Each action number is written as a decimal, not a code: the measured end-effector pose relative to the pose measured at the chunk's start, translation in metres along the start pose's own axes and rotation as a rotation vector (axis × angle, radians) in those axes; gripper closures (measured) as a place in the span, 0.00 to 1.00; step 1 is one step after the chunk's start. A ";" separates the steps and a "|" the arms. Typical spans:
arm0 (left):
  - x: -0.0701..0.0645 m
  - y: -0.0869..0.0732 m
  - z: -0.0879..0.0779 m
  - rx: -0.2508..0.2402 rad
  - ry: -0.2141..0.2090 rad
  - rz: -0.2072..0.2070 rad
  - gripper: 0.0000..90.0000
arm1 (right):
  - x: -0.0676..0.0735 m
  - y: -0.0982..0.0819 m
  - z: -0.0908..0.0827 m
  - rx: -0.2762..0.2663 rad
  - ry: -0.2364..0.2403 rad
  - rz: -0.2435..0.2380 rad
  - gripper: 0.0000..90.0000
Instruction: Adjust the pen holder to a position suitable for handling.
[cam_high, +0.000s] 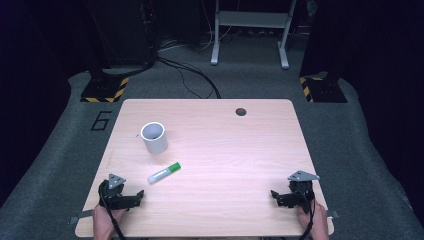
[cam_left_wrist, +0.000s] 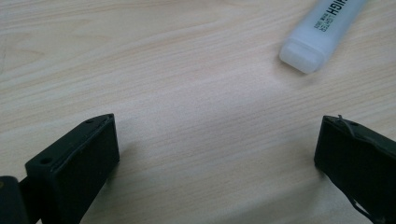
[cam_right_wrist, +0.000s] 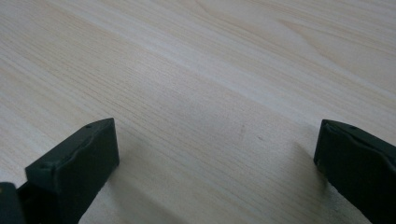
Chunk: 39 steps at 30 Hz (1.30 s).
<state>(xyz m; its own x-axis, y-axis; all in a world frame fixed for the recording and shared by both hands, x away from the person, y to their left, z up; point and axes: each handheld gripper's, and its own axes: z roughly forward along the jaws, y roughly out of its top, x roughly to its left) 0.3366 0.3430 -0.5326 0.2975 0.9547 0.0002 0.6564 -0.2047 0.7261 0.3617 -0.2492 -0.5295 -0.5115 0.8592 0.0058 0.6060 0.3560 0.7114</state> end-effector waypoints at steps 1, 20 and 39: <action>0.000 0.000 0.000 0.000 0.001 0.000 0.00 | 0.000 0.000 0.000 0.000 -0.002 0.000 0.00; -0.003 0.015 -0.018 -0.051 -0.039 -0.017 0.00 | 0.000 0.000 0.000 -0.001 -0.002 -0.002 0.00; -0.001 0.077 -0.003 -0.070 -0.106 -0.026 0.00 | 0.000 0.000 0.000 -0.001 -0.002 -0.002 0.00</action>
<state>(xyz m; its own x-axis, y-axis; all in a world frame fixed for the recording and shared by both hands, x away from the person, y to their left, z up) 0.3849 0.3272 -0.4747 0.3550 0.9306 -0.0892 0.6161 -0.1611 0.7710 0.3621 -0.2492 -0.5296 -0.5114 0.8593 0.0035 0.6043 0.3567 0.7124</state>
